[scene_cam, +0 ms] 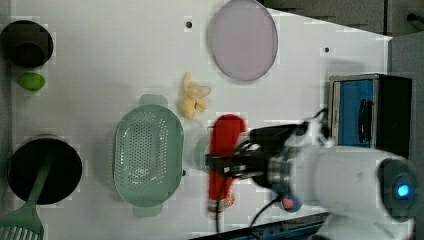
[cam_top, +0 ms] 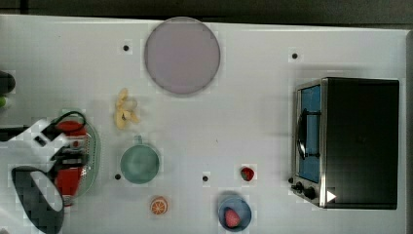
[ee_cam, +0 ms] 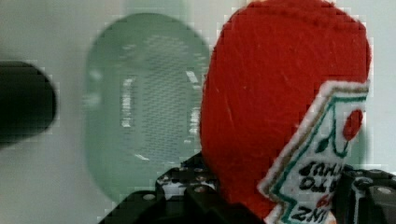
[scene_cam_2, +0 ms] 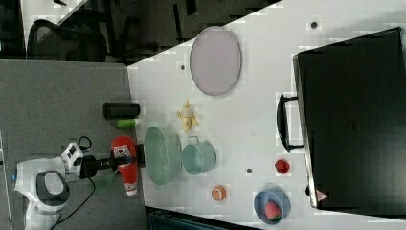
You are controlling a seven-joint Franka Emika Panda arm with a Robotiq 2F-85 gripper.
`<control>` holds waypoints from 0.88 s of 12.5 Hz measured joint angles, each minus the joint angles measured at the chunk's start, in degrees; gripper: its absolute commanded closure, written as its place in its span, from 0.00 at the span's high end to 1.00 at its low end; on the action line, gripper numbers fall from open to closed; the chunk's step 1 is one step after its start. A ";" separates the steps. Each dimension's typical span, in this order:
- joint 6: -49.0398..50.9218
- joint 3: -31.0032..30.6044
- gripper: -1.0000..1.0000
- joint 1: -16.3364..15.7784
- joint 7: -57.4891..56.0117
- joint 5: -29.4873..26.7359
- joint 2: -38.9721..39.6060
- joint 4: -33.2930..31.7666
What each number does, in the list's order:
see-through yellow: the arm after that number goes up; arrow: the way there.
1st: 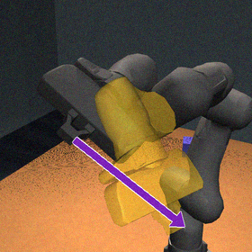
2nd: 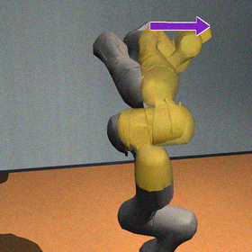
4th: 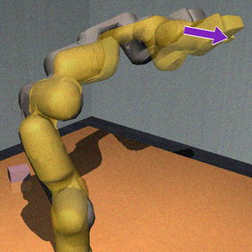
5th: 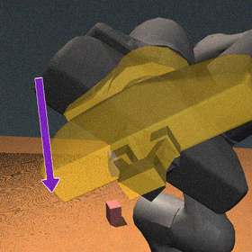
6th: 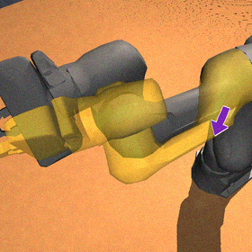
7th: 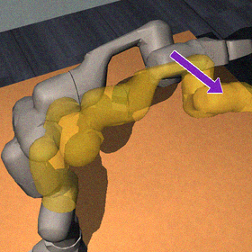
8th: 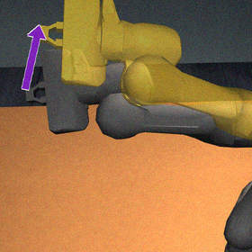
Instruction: Pick Ketchup from the table and place it in strainer.
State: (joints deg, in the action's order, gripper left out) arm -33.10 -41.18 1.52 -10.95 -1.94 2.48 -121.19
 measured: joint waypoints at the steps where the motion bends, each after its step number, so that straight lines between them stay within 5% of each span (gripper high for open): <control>1: -2.52 -1.29 0.61 -0.36 1.86 0.15 2.04 0.00; 7: -15.83 -1.68 0.64 -2.09 13.95 5.03 17.57 0.22; 11: -19.89 -0.92 1.00 -2.38 16.97 8.65 24.06 -0.67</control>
State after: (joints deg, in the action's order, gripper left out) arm -52.99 -42.10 -0.87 6.02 6.71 26.54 -121.87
